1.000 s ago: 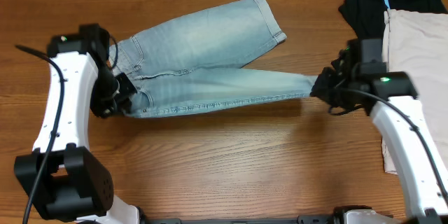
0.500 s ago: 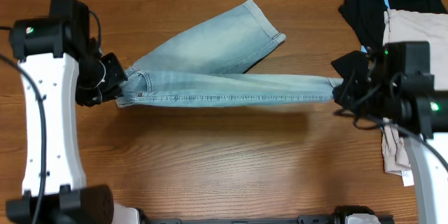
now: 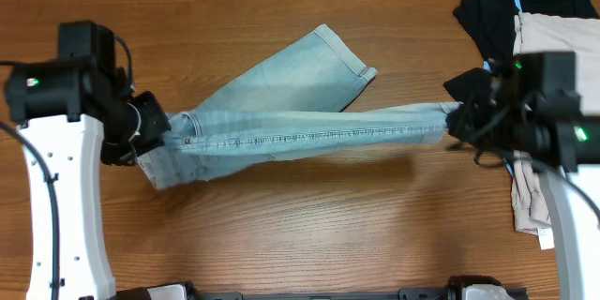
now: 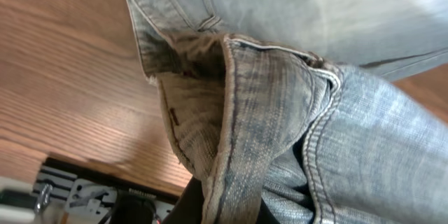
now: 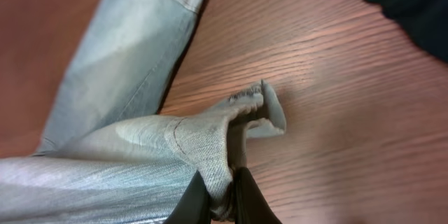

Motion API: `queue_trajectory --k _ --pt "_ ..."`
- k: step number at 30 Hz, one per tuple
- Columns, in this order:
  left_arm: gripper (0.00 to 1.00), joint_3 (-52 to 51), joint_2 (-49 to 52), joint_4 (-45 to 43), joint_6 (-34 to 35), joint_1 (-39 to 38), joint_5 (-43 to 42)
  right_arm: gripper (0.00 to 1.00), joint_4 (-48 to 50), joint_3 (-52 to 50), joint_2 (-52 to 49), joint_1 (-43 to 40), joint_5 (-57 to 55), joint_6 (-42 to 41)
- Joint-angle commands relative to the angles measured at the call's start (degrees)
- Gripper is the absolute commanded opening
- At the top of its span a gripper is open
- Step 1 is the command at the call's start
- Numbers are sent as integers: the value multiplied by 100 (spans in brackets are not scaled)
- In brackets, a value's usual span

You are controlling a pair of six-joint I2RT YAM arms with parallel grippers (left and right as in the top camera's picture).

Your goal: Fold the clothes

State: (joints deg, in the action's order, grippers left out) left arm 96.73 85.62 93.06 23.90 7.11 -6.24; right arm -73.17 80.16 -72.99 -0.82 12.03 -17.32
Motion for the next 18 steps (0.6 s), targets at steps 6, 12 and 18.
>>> queue_trajectory --k 6,12,18 --pt "4 -1690 -2 -1167 459 105 577 4 1165 125 -1150 -133 122 824" --pt "4 -2968 0 -2264 876 111 579 4 2444 125 -1897 173 164 940" --pt "4 -3613 31 -3165 1211 111 605 4 3674 125 -2664 743 85 1025"
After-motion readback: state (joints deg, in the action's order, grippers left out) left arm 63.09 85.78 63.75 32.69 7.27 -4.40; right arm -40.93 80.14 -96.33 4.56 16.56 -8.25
